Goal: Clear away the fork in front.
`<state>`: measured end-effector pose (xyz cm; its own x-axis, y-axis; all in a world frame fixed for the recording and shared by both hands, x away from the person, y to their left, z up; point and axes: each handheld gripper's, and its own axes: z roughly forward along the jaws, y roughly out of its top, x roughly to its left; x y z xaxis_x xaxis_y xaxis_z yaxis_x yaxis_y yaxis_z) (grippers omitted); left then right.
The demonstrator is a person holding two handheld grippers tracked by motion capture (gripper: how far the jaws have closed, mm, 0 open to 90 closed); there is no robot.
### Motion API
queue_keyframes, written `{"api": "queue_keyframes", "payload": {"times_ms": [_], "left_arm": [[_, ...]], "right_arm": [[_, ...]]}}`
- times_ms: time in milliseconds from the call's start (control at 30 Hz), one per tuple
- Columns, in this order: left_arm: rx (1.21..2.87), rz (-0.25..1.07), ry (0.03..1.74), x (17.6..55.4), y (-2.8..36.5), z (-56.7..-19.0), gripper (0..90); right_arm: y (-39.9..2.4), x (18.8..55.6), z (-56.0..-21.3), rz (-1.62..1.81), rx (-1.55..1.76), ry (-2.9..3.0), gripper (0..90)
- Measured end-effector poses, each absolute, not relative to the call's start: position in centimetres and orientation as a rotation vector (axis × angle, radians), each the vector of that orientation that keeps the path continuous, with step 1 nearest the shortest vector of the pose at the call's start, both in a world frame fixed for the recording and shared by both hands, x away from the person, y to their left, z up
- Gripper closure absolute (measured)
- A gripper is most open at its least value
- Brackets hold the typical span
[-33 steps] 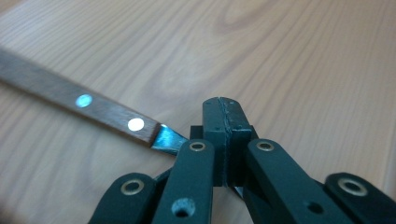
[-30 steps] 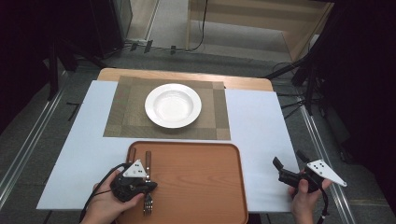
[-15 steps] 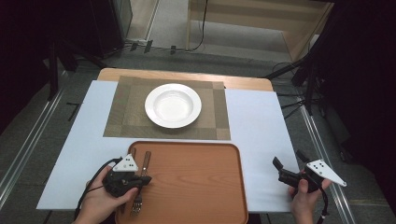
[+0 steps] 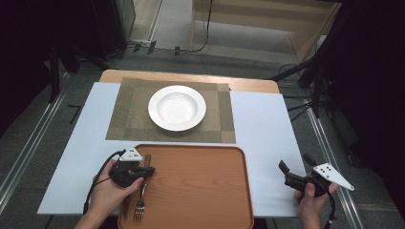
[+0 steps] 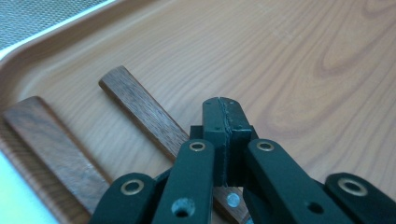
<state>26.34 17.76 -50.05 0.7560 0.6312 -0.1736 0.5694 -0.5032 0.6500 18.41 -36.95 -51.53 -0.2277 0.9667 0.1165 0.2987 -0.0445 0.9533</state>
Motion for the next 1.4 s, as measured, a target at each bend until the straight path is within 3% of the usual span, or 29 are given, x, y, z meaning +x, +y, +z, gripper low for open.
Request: {"api": "queue_keyframes", "payload": {"times_ms": [533,1133,1300,1400], "left_arm": [[2.115,0.123,0.889,26.2,18.9,-49.1,88.4],[1.91,0.071,0.881,27.5,20.1,-46.8,37.0],[1.88,0.064,0.866,27.8,20.1,-46.4,15.2],[1.864,0.076,0.872,28.1,20.1,-46.2,7.4]], "right_arm": [[-36.9,18.4,-51.5,1.299,1.361,1.578,0.0],[-36.9,18.3,-51.5,1.302,1.354,1.581,0.0],[-36.9,18.3,-51.5,1.304,1.349,1.583,0.0],[-36.9,18.3,-51.5,1.304,1.349,1.582,0.0]]}}
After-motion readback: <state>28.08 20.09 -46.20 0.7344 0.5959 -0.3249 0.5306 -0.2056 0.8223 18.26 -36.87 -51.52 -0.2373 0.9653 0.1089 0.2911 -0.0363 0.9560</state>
